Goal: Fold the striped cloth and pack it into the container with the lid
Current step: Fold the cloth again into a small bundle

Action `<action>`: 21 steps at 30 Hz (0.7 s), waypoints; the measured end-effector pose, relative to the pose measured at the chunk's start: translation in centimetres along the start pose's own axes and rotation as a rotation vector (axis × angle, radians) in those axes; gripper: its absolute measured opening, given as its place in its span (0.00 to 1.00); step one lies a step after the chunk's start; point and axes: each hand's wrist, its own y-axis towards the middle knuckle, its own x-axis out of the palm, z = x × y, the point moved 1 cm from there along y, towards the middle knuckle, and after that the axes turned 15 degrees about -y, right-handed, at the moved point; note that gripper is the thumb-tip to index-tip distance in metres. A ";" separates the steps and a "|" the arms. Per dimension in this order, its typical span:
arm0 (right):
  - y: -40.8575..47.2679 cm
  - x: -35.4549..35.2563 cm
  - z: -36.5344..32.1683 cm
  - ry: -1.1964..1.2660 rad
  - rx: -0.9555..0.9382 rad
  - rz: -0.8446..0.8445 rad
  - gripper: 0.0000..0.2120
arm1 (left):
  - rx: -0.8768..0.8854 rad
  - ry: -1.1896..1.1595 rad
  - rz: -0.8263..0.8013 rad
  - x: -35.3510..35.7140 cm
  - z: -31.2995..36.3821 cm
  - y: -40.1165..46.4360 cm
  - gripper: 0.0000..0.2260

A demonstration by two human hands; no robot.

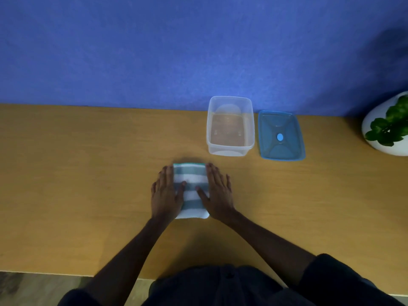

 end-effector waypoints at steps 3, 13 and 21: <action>-1.9 -1.2 0.8 -0.001 0.212 0.000 0.31 | -0.152 0.036 0.106 -0.9 -0.2 -1.7 0.31; -1.6 -1.6 0.5 0.498 0.289 -0.278 0.17 | -0.292 -0.091 0.094 0.0 1.4 -3.1 0.18; -1.4 -4.6 0.8 0.996 0.314 -0.303 0.14 | -0.582 -0.895 0.127 -0.3 3.5 -2.2 0.14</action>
